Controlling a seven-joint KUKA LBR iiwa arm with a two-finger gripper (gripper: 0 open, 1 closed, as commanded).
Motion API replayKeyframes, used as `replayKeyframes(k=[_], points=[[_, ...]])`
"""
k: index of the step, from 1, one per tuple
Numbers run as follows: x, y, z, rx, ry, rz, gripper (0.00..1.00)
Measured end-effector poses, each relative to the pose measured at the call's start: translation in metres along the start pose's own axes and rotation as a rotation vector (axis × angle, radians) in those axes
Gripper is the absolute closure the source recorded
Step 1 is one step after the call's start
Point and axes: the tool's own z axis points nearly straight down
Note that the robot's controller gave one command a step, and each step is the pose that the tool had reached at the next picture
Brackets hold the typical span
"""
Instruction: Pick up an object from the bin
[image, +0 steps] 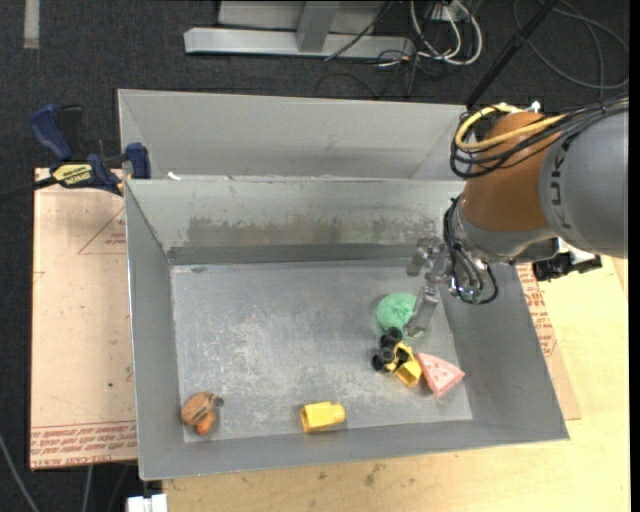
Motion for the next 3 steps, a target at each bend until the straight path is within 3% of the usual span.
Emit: replayKeyframes(k=[1,2,3], points=[[0.007,0.006,0.035,0.001,0.000,-0.024,0.00],[0.008,0.006,0.051,-0.002,-0.013,0.131,1.00],[0.008,0.006,0.051,-0.002,-0.013,0.131,1.00]])
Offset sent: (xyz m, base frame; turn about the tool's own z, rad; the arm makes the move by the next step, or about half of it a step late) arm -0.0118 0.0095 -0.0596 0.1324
